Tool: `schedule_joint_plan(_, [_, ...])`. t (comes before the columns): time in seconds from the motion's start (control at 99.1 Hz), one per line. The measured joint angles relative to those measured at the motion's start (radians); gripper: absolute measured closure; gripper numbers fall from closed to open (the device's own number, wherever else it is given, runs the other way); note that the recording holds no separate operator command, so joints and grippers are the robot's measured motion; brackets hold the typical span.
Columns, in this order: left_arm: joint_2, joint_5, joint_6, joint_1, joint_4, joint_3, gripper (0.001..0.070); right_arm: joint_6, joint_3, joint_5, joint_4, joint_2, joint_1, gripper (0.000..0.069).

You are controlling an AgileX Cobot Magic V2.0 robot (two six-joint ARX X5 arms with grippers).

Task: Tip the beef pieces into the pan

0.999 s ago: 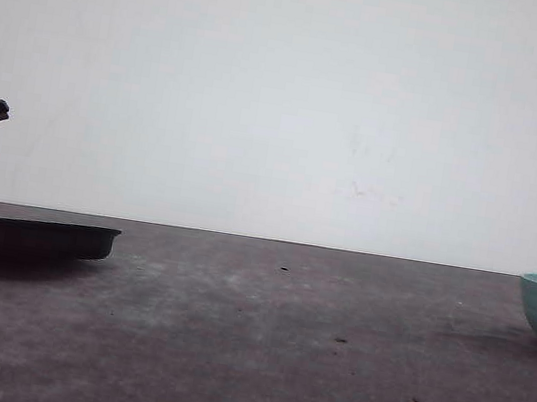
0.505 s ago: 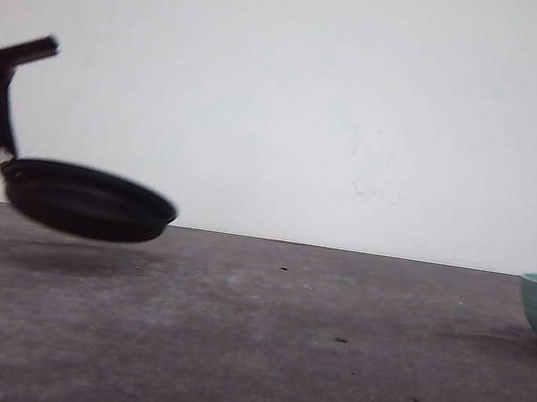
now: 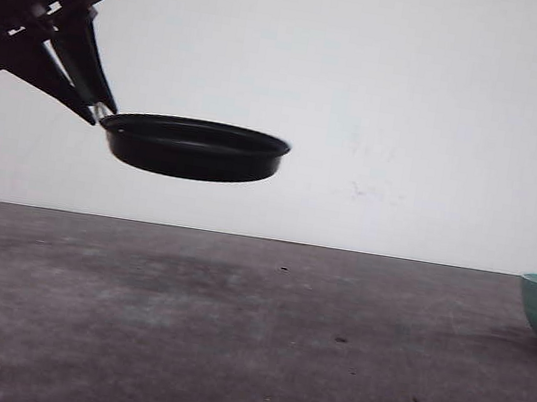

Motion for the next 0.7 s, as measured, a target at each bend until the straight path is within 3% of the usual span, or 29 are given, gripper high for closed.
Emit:
schedule_joint_plan(0.071, [0.000,0.018,-0.012,-0.018,0.002,0.000,0.0656,0.008,0.000,0.001,0.012,0.042,0.000,0.0466])
schedule_joint_plan(0.151, [0.000,0.019,-0.019,-0.040,0.013,0.000,0.0656,0.012,0.000,0.014,0.014,0.090,-0.003,0.0496])
schedule_joint_plan(0.595, [0.000,0.022,-0.039,-0.112,0.059,0.000,0.0656,0.014,0.000,0.030,0.111,0.262,-0.019,0.0509])
schedule_joint_plan(0.696, [0.000,0.022,-0.054,-0.118,0.074,0.000,0.0656,0.019,0.000,0.027,0.128,0.311,-0.021,0.0537])
